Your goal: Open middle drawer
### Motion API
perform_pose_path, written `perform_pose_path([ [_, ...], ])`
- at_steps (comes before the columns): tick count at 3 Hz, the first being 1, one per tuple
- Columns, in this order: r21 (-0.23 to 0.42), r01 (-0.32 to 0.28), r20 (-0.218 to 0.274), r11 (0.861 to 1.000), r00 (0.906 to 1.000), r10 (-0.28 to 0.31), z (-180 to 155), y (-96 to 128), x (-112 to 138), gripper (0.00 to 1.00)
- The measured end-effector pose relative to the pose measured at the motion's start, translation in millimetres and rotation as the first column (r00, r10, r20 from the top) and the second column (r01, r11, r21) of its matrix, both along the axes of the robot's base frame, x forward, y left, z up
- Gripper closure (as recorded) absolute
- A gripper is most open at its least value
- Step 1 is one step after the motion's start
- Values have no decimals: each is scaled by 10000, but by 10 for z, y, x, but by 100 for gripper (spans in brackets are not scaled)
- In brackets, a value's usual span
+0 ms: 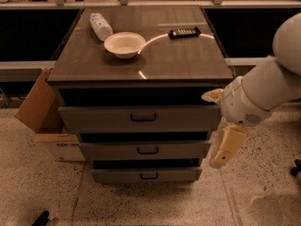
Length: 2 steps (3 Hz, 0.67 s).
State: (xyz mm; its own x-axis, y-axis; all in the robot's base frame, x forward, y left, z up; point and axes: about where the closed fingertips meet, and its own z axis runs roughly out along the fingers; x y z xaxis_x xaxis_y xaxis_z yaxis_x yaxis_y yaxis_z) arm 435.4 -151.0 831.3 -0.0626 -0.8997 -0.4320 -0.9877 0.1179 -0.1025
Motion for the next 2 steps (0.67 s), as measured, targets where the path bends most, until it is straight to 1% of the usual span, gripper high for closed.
perform_pose_path([
  [1, 103, -99, -101, 9999, 9999, 100, -52, 30, -8, 0],
  [2, 91, 48, -166, 9999, 9999, -47, -152, 19, 19, 0],
])
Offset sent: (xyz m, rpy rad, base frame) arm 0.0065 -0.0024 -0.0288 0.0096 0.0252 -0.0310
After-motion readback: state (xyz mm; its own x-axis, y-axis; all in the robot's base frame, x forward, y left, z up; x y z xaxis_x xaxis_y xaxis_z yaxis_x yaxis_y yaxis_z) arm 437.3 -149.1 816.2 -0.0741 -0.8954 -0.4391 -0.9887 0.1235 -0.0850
